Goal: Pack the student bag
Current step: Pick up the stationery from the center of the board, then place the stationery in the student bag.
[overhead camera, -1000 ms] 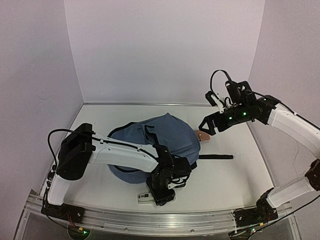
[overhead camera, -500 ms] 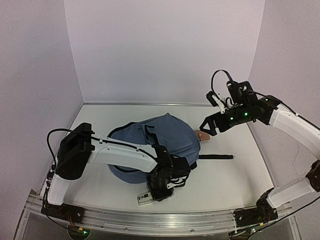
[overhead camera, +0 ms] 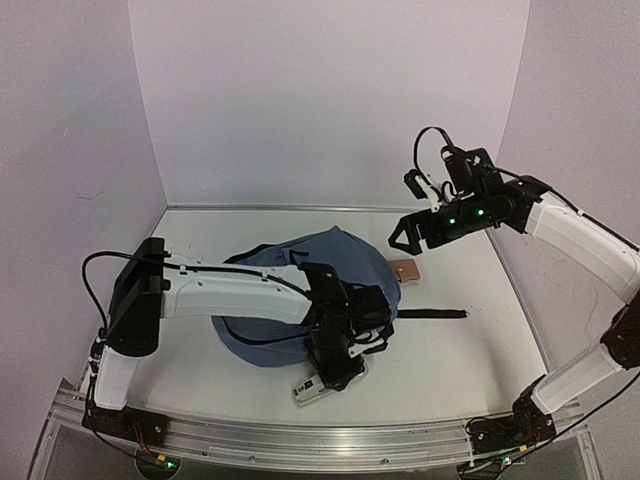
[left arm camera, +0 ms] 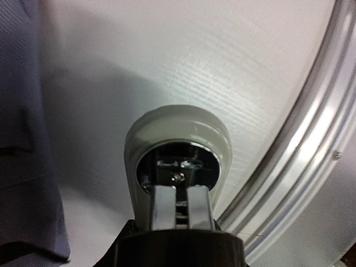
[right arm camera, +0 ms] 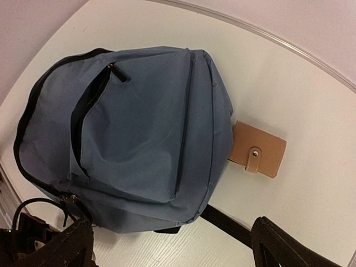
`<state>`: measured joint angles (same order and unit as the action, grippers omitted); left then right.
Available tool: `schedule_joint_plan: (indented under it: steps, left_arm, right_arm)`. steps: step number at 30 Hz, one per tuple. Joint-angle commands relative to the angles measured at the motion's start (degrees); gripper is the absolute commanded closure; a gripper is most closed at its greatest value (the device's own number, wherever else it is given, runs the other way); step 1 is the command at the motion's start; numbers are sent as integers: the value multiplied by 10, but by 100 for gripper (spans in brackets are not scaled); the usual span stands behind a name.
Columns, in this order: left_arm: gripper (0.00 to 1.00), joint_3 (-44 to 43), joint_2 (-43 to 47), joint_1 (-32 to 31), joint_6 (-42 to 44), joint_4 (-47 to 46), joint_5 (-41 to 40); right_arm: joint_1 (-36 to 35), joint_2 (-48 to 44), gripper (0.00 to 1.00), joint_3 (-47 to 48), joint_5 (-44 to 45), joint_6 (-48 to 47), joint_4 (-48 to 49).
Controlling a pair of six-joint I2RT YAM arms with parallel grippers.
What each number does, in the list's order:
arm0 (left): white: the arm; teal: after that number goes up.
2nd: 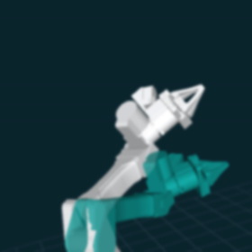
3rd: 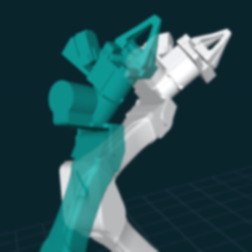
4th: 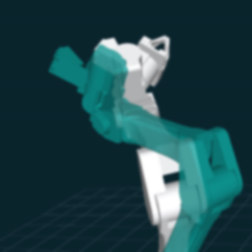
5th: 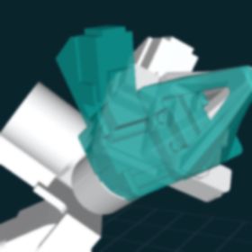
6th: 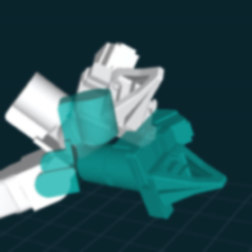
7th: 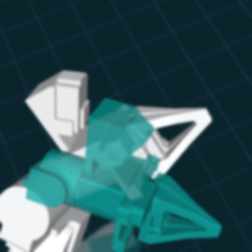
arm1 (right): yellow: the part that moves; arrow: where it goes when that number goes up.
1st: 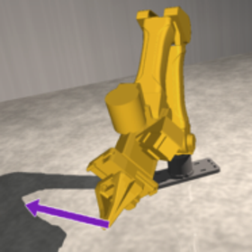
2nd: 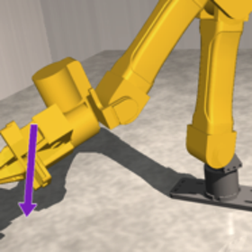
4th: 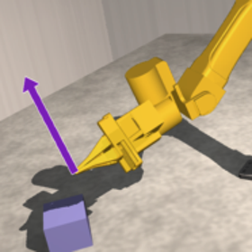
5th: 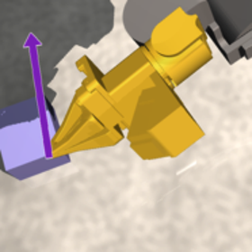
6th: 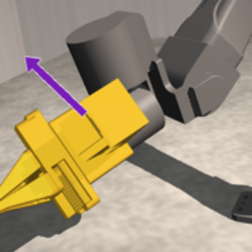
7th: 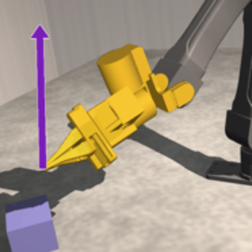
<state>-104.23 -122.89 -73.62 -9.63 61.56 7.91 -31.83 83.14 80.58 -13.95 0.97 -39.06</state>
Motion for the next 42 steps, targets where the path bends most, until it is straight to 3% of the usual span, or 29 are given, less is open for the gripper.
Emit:
schedule_joint_plan:
  steps: [1,11,19,37,42]
  left_arm:
    - [100,-25,111,74,-78,-15,85]
    - [100,85,248,273,-245,-143,191]
    - [100,182,316,377,-351,-216,210]
    - [100,294,378,432,-477,-296,139]
    - [100,306,375,432,-484,-315,138]
  right_arm:
    - [2,38,2,61,-17,28,14]
    - [-7,147,2,153,-58,62,37]
    - [-80,230,11,203,-9,52,41]
    - [-173,388,27,297,147,-21,48]
    - [-184,387,23,290,170,-45,37]
